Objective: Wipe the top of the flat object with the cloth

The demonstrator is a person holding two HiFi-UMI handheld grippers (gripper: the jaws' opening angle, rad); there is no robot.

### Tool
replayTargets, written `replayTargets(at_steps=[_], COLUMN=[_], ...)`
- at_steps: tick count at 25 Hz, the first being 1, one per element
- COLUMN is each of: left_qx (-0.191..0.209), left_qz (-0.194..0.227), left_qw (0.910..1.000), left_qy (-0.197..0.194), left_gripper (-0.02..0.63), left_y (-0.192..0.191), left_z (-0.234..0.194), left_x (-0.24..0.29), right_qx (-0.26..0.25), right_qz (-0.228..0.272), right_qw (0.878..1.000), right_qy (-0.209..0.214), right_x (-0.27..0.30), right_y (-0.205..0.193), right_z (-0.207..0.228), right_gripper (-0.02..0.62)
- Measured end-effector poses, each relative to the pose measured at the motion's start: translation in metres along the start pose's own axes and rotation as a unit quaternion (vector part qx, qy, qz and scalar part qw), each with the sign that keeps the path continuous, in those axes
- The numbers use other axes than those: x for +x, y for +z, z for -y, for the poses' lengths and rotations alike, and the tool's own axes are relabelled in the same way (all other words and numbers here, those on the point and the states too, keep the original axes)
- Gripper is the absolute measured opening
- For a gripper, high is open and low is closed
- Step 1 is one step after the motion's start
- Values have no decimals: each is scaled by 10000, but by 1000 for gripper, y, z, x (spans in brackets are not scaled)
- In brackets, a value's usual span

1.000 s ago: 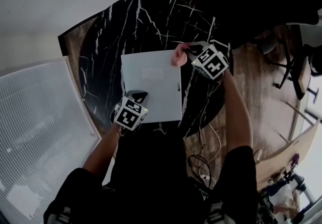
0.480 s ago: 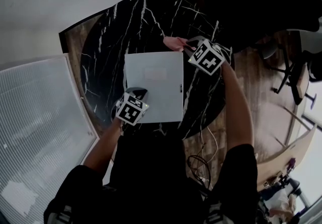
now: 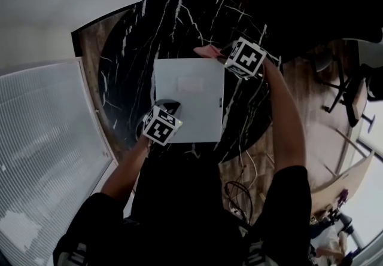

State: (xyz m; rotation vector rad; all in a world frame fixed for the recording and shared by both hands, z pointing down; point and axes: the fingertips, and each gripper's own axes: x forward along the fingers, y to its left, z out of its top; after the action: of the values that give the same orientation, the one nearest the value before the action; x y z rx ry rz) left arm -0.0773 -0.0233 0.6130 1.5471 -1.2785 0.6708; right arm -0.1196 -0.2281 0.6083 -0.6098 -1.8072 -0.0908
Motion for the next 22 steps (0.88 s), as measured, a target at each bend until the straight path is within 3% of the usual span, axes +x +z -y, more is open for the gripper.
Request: replayTargets(at_steps=[14,18,22], left_qx=[84,-54,78], left_qz=[143,219,233], left_qw=[9998,9994,9997], left_qy=[-104,-247,21], left_gripper=[-2,-2,-2], left_y=[1,1,-2], left_z=[0,1,-10], left_x=[-1,-5,-15], right_qx=[-318,-391,-507], right_qz=[53,-4,48], right_qw=[9993,9988,9982], right_qy=[206,300,310], right_x=[23,31,35], right_y=[50,58,74], right_z=[-22,-29,-35], right_gripper=[8,8,8])
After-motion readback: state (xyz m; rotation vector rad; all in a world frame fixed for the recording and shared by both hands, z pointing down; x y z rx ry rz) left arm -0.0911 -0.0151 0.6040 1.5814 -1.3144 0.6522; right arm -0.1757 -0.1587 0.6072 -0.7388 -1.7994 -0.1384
